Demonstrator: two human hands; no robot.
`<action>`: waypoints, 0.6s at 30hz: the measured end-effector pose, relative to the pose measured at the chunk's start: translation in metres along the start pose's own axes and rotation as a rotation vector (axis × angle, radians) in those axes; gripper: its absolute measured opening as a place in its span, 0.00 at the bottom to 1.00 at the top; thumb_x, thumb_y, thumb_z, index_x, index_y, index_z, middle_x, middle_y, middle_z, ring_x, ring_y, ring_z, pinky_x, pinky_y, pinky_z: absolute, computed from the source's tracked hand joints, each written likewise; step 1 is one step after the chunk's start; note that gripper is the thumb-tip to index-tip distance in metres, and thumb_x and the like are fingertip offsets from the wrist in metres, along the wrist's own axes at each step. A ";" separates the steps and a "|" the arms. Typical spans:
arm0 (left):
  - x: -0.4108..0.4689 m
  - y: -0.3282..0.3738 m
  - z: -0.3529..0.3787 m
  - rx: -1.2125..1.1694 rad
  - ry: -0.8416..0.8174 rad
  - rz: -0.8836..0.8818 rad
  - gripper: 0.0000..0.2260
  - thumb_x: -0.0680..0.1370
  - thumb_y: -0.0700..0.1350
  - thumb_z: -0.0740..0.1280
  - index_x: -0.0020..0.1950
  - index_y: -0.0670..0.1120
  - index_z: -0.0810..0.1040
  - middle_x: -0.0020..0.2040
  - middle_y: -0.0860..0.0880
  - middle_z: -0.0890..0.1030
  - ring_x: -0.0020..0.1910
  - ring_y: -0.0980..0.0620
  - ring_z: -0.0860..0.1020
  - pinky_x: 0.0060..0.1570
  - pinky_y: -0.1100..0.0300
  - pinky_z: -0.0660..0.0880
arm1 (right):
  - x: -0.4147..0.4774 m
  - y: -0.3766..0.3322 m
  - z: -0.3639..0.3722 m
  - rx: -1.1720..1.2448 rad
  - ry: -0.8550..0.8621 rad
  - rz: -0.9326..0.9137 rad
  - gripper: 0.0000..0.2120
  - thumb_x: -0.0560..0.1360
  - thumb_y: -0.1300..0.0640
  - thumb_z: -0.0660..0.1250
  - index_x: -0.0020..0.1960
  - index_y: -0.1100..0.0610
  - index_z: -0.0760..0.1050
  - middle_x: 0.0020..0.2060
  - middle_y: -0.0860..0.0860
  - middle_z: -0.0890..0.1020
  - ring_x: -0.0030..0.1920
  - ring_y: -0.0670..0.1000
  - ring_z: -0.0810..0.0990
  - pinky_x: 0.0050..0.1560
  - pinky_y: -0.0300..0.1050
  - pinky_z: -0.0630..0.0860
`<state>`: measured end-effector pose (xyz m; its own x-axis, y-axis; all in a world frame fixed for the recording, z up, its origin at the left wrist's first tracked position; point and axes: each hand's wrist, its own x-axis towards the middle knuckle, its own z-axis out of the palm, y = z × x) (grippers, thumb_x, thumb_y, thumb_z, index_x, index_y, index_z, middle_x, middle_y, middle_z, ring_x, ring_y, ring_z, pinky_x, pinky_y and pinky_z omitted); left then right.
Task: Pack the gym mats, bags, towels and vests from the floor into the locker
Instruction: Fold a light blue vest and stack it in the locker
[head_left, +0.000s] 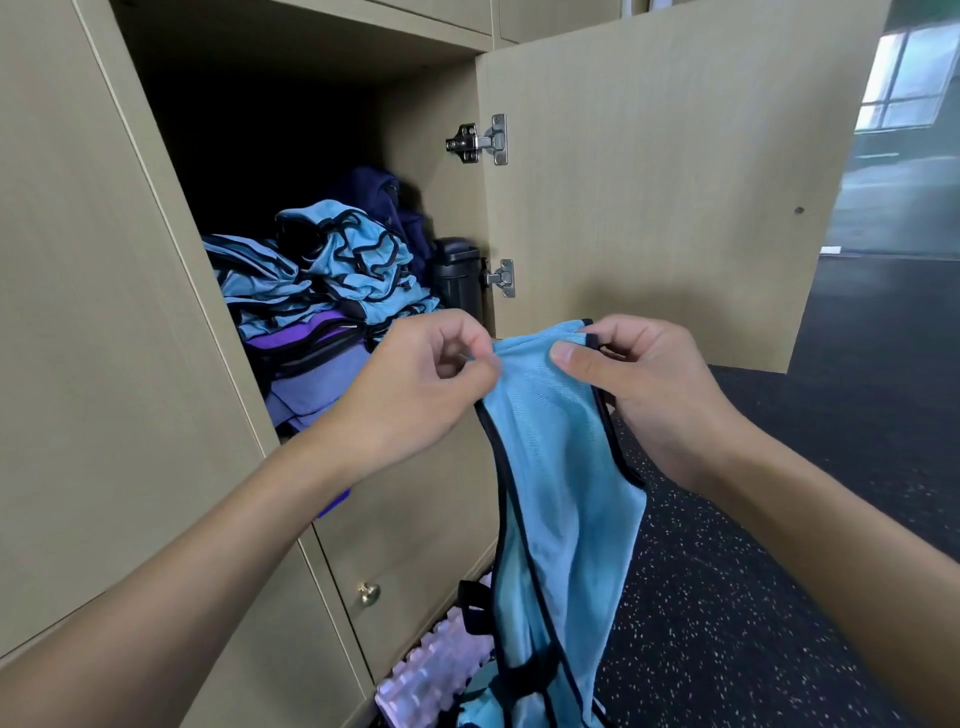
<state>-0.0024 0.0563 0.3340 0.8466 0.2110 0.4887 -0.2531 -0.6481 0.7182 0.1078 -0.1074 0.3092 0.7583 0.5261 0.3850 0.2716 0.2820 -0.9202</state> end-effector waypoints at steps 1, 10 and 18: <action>0.000 -0.001 0.002 0.006 0.015 0.002 0.08 0.79 0.35 0.66 0.40 0.42 0.74 0.27 0.58 0.70 0.24 0.60 0.63 0.27 0.69 0.62 | 0.000 0.000 0.001 -0.007 0.010 -0.004 0.09 0.73 0.61 0.74 0.40 0.65 0.77 0.37 0.59 0.77 0.38 0.55 0.73 0.43 0.51 0.71; -0.002 -0.007 0.003 0.053 -0.099 0.105 0.10 0.75 0.37 0.72 0.47 0.47 0.71 0.38 0.37 0.74 0.36 0.40 0.69 0.35 0.53 0.68 | 0.001 0.001 -0.002 -0.039 0.009 -0.048 0.12 0.74 0.61 0.74 0.42 0.70 0.75 0.38 0.59 0.76 0.39 0.54 0.71 0.44 0.51 0.69; 0.003 0.006 -0.011 -0.095 -0.012 0.065 0.06 0.77 0.37 0.66 0.48 0.42 0.69 0.39 0.31 0.73 0.30 0.38 0.67 0.32 0.53 0.61 | 0.003 -0.001 -0.002 -0.121 0.085 -0.114 0.11 0.75 0.59 0.73 0.41 0.64 0.75 0.36 0.62 0.79 0.37 0.52 0.72 0.41 0.49 0.70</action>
<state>-0.0061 0.0610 0.3448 0.8325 0.1615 0.5300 -0.3505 -0.5874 0.7294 0.1108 -0.1080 0.3108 0.7646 0.4250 0.4845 0.4237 0.2349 -0.8748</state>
